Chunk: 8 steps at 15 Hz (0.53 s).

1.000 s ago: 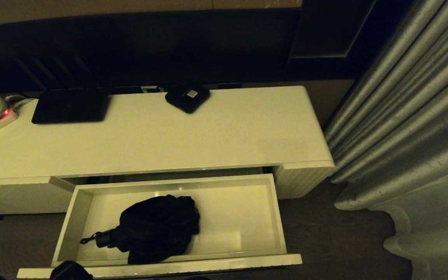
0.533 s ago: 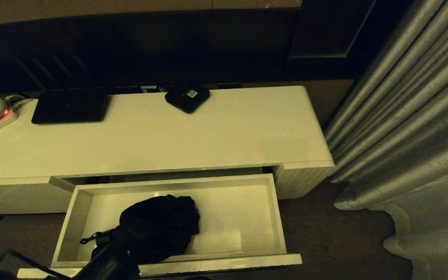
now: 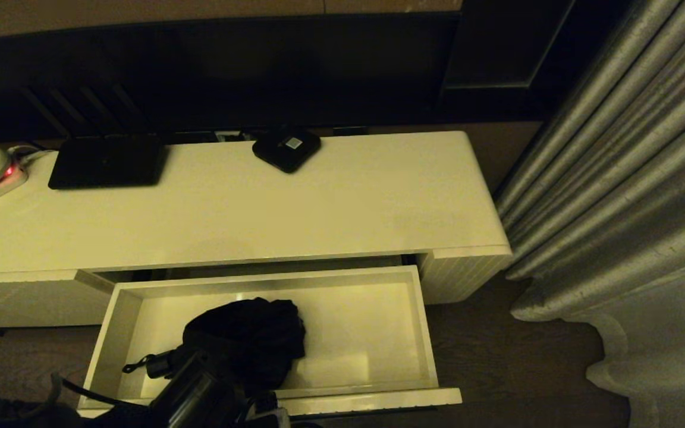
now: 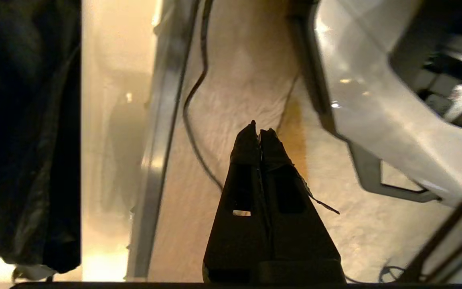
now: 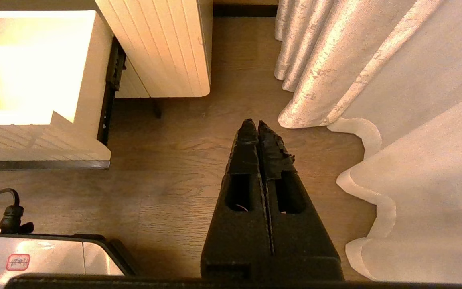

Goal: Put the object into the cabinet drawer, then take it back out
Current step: Close the drawer

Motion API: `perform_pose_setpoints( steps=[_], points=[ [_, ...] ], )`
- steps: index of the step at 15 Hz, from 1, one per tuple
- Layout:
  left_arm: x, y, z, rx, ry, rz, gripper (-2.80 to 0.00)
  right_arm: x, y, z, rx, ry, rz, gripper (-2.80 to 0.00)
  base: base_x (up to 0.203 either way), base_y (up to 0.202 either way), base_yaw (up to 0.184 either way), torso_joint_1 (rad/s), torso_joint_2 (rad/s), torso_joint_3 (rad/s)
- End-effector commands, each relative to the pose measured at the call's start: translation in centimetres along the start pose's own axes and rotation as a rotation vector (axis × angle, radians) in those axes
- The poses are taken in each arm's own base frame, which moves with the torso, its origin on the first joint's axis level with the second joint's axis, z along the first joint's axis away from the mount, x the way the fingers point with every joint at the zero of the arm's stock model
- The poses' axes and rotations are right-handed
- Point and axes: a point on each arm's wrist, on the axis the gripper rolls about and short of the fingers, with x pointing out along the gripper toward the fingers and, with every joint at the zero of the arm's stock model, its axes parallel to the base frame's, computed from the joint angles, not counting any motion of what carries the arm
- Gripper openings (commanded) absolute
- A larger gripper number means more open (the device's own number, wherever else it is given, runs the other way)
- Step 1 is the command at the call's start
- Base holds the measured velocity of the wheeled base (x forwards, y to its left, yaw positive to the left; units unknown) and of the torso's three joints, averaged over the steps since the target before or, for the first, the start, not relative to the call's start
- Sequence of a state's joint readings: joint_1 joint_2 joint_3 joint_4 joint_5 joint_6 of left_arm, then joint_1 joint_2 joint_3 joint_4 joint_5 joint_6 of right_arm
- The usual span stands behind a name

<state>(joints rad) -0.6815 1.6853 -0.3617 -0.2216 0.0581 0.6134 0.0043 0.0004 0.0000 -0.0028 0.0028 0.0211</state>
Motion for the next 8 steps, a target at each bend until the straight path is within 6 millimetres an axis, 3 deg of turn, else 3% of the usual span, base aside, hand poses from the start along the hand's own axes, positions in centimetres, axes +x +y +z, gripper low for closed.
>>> perform_pose_setpoints(
  steps=[1,8],
  points=[
    [0.9,0.2,0.2,0.004,0.026,0.052,-2.8,0.0,0.0,0.0,0.0,0.001,0.001,-2.8,0.0,0.0,0.0,0.0,0.0,0.0],
    [1.8,1.6,1.5,0.014,0.009,0.308,-2.8,0.0,0.0,0.0,0.0,0.001,0.001,-2.8,0.0,0.0,0.0,0.0,0.0,0.0]
  ],
)
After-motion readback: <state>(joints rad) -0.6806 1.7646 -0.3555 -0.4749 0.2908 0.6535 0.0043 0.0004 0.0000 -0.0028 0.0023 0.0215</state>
